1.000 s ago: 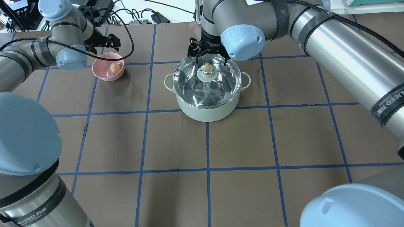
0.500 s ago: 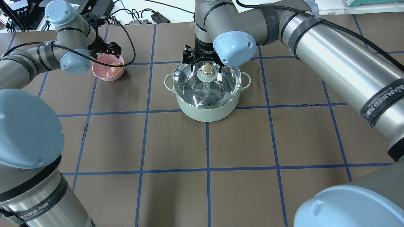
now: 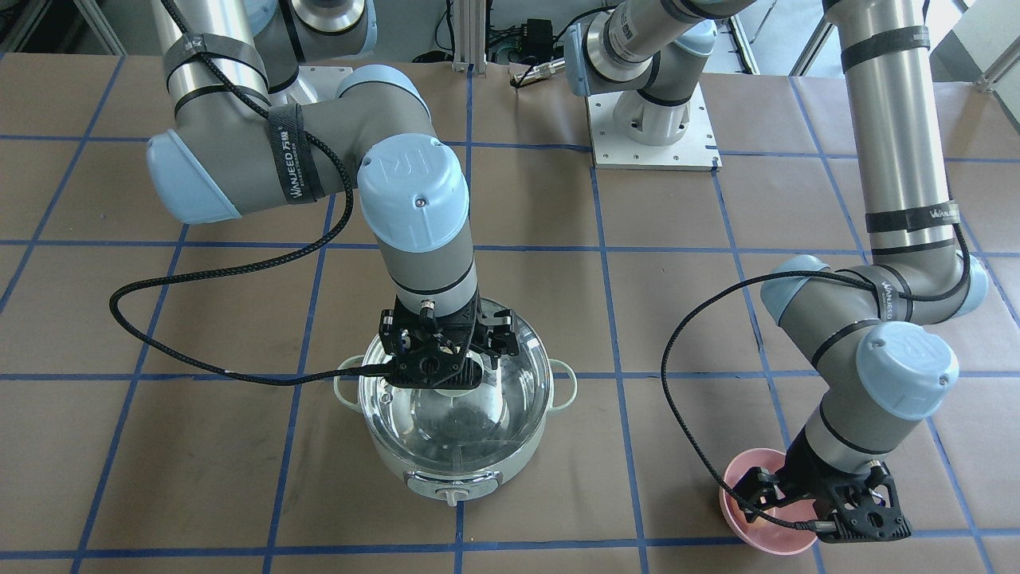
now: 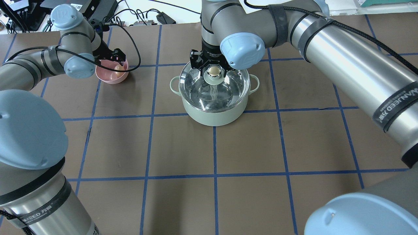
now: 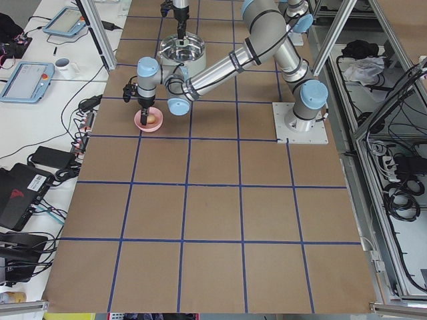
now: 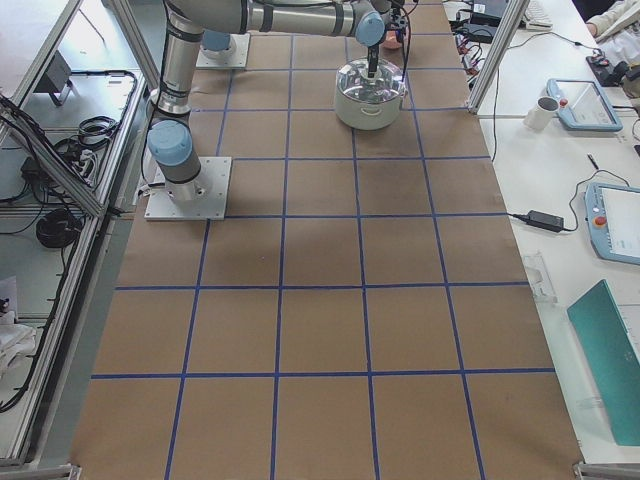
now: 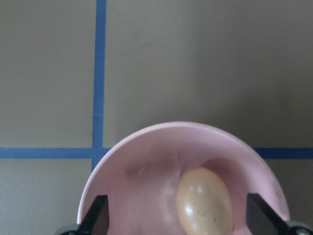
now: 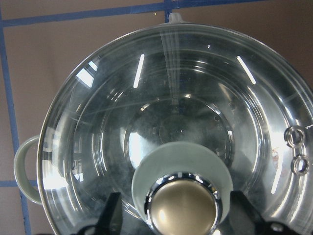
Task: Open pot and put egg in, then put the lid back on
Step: 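Grasp the lid knob with the right gripper while the left gripper grasps the egg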
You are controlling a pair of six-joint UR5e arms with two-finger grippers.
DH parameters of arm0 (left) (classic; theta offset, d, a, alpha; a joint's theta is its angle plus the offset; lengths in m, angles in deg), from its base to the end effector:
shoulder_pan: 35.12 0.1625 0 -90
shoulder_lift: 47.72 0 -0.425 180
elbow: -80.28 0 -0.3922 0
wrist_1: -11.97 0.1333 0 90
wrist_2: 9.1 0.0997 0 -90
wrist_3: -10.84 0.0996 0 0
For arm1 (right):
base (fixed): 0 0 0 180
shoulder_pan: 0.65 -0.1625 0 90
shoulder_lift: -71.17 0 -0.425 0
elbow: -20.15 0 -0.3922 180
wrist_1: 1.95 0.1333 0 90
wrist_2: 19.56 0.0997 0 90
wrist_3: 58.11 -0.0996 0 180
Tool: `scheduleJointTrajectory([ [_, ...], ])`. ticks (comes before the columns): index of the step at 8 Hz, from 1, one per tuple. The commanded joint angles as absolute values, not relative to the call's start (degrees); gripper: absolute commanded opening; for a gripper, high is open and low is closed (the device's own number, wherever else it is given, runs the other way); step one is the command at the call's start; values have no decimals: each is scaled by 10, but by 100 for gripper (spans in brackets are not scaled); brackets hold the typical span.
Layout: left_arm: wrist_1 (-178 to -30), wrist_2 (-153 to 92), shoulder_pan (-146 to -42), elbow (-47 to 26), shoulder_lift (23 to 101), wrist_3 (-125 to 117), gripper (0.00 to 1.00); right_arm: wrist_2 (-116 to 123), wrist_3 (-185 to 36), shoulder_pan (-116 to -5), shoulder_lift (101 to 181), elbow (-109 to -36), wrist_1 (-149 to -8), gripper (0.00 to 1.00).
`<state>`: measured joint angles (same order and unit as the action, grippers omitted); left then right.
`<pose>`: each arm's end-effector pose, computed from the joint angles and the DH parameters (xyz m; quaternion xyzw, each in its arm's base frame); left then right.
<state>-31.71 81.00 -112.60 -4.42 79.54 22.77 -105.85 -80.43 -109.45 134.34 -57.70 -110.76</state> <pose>0.0242 -0.7233 0.2214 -0.0052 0.9921 -0.1220 0.0273 0.3507 -0.5966 0.3504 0.0295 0.9984 -0.0224 0.0429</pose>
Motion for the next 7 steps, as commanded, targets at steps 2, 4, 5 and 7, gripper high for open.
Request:
scheduleJointTrajectory([
  [2, -332, 821, -1125, -44, 802, 227, 100, -1058, -803, -1095, 1347, -577, -1107, 25],
  [4, -331, 821, -1126, -44, 810, 227, 100, -1058, -797, -1095, 1350, -576, -1107, 14],
  [5, -330, 820, -1126, -44, 810, 228, 100, -1058, -796, -1094, 1359, -576, -1106, 14],
  [7, -330, 817, -1126, -44, 815, 228, 100, -1055, -784, -1084, 1392, -574, -1068, 14],
])
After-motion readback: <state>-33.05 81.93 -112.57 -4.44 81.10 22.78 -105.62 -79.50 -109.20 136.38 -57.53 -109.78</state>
